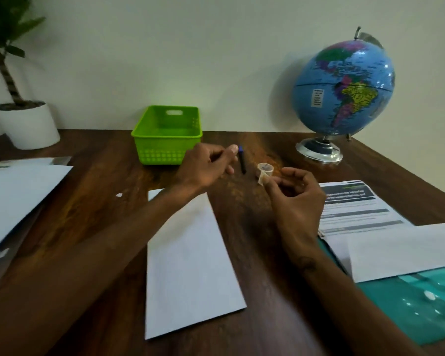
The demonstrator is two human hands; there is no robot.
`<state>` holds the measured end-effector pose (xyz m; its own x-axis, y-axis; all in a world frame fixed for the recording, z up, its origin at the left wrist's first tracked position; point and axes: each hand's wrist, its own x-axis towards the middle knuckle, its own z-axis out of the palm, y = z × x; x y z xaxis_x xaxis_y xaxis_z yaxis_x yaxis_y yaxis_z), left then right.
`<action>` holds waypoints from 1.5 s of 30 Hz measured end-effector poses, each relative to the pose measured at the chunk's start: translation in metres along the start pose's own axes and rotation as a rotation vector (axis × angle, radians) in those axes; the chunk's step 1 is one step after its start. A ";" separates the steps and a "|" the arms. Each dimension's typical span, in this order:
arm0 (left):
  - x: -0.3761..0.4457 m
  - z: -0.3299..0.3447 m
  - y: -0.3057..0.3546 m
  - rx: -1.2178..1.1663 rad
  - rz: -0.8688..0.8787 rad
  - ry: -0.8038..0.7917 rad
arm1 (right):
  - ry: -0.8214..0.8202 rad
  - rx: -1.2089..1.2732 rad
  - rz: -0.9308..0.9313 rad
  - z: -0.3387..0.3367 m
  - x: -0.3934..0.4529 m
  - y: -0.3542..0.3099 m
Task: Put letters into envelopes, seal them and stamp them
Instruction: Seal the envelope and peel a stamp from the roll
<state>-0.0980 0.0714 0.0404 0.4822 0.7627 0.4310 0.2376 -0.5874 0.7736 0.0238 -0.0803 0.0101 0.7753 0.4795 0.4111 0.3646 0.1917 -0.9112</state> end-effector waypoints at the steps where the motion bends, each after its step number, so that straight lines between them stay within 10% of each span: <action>1: -0.011 -0.012 -0.003 -0.007 -0.028 0.020 | -0.025 -0.003 -0.003 0.002 -0.003 -0.003; 16: -0.079 -0.067 -0.033 -0.191 -0.146 0.129 | -0.523 0.071 -0.019 0.098 -0.013 -0.007; 30: -0.079 -0.056 -0.054 -0.116 -0.186 0.170 | -0.504 0.176 0.118 0.097 -0.012 0.016; 45: -0.093 -0.073 -0.040 0.508 0.053 -0.104 | -0.516 -0.033 0.327 0.079 0.019 0.002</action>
<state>-0.2139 0.0439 0.0030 0.5799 0.7127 0.3947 0.5772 -0.7013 0.4182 -0.0020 -0.0032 0.0143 0.5029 0.8636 0.0365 0.1719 -0.0586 -0.9834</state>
